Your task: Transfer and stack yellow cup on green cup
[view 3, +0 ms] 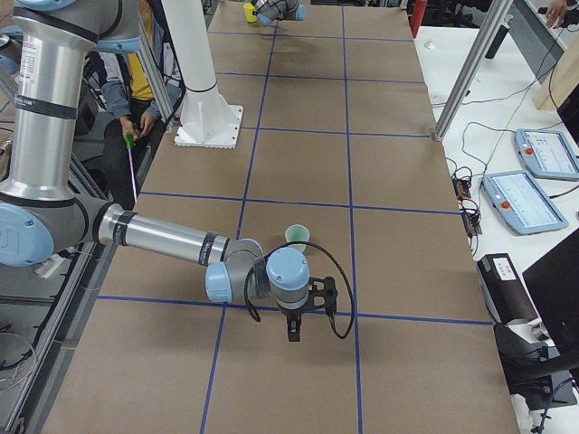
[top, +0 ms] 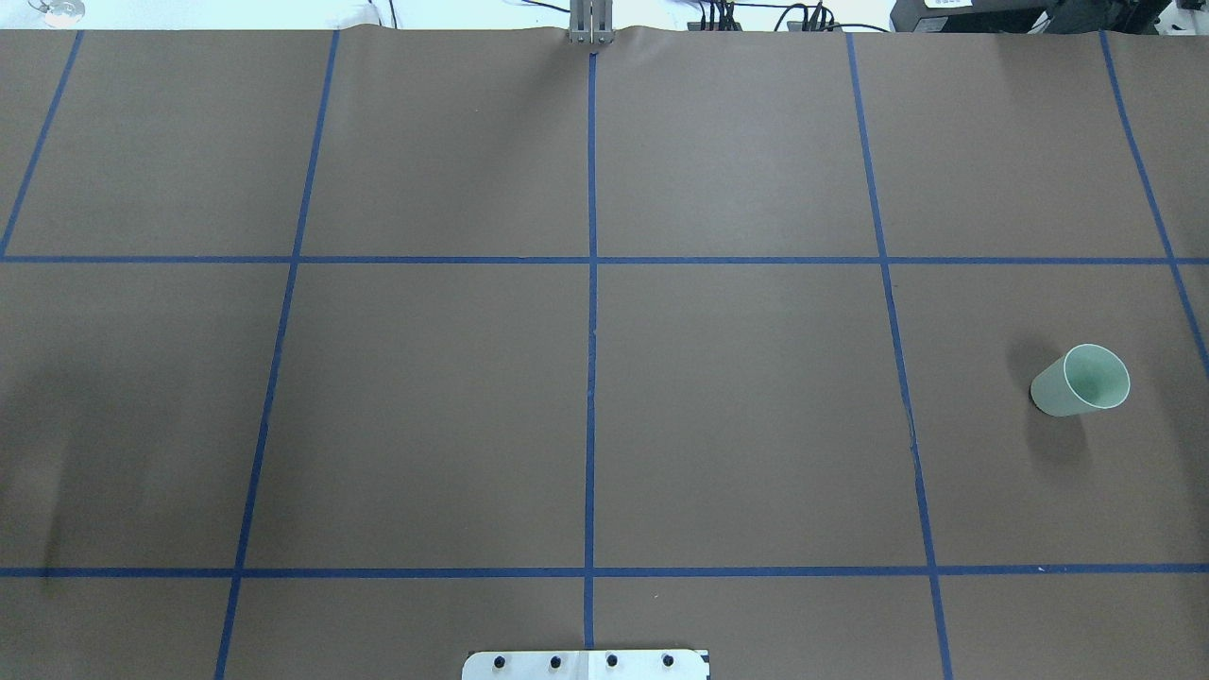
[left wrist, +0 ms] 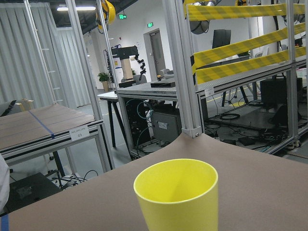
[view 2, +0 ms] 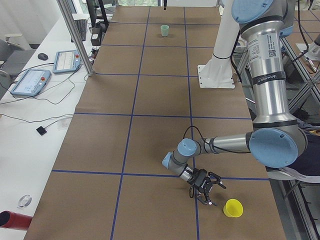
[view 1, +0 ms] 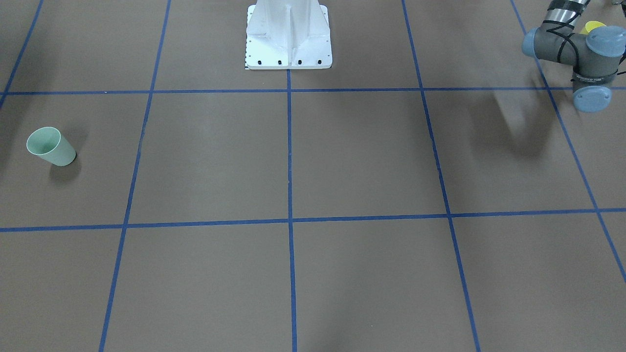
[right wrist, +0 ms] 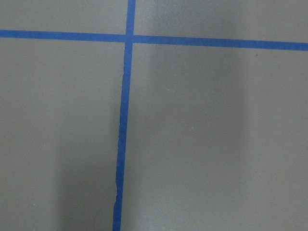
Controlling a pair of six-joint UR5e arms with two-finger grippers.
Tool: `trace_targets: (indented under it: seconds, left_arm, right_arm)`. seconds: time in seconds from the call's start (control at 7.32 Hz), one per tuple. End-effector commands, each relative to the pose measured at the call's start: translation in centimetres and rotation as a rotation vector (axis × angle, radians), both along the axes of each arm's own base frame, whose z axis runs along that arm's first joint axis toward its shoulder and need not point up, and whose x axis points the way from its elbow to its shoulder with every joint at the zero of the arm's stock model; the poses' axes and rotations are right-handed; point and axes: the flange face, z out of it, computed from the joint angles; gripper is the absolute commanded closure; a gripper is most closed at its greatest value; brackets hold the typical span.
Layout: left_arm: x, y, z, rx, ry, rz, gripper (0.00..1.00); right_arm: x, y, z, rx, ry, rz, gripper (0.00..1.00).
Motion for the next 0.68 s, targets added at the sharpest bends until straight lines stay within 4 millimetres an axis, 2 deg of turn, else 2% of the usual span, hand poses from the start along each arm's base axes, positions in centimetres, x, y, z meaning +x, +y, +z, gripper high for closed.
trace_targets:
  seconds: [0.0,0.27,0.55]
  left_arm:
    - [-0.1,0.4,0.5,-0.014,0.023,-0.009,0.0]
    - [-1.6,1.8,3.7,-0.03,0.008,-0.009,0.0]
    - [-2.4,2.5,4.9,-0.039,0.0,-0.01,0.0]
  right_arm:
    - [-0.3,-0.9,-0.6,0.016,0.0,-0.006,0.0]
    - [-0.4,-1.0,-0.7,0.017,0.0,-0.009,0.0]
    - [-0.5,-1.0,-0.7,0.017,0.0,-0.011,0.0]
